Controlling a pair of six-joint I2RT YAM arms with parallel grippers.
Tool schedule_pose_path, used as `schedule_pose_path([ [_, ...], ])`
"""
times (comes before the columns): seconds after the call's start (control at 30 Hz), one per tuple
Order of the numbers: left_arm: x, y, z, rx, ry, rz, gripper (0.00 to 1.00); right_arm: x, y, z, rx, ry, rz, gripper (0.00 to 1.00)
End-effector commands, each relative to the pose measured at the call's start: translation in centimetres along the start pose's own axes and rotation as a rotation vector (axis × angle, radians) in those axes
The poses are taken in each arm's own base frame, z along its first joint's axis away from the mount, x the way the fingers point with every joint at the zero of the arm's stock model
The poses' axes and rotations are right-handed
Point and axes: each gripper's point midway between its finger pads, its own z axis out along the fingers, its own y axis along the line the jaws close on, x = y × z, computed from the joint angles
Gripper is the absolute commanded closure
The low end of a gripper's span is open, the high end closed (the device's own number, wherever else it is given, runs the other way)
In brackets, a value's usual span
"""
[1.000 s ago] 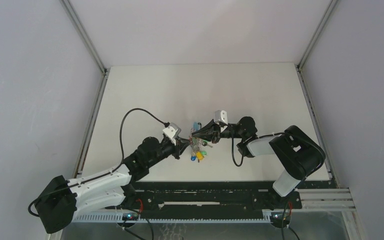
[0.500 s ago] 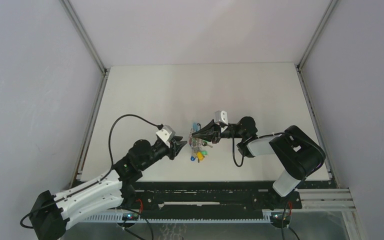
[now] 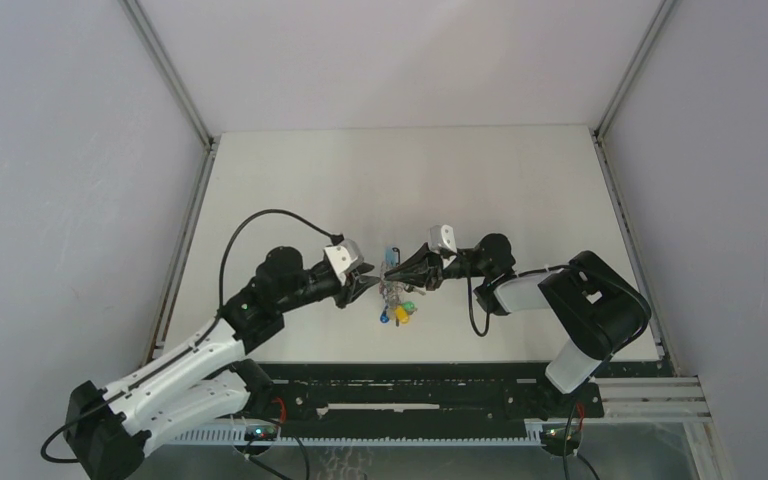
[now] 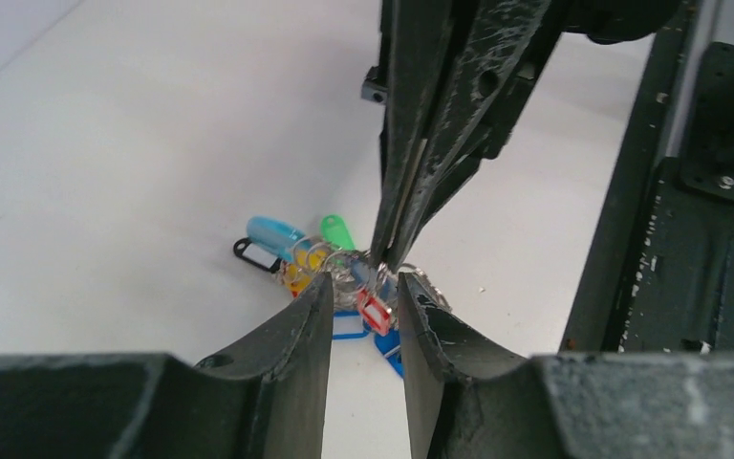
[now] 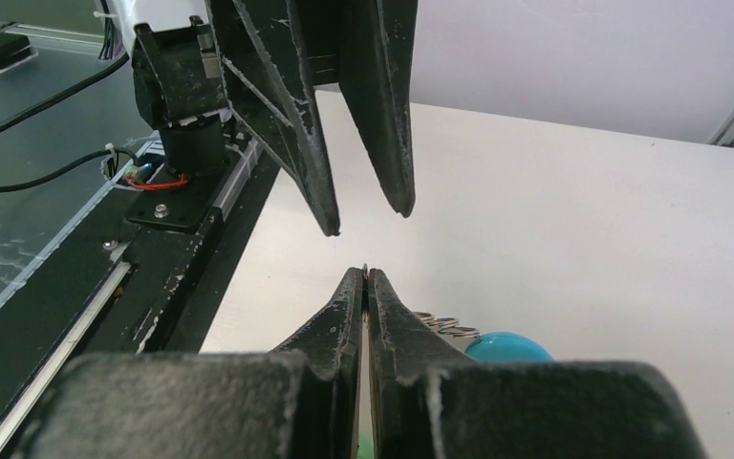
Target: Put the keys on the keyring
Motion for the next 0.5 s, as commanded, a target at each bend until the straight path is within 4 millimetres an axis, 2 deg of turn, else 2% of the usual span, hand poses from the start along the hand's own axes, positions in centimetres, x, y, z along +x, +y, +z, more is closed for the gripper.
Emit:
schedule_pose_path([
  [0.0,-1.36,-1.78,0.47,0.157,0.012,0.054,0.64,-2.11,0.24,0.01,-0.019,-0.042,-0.082,1.0],
  [0.27,-1.19,-1.79,1.12,0.209,0.051,0.084,0.65,-2.11,0.44,-0.08,-0.029,-0.039,-0.081,1.0],
  [0.47,-1.08,-1.71,1.36,0.235,0.074,0.088,0.71,-2.12,0.49,-0.11,-0.032,-0.036,-0.084,1.0],
])
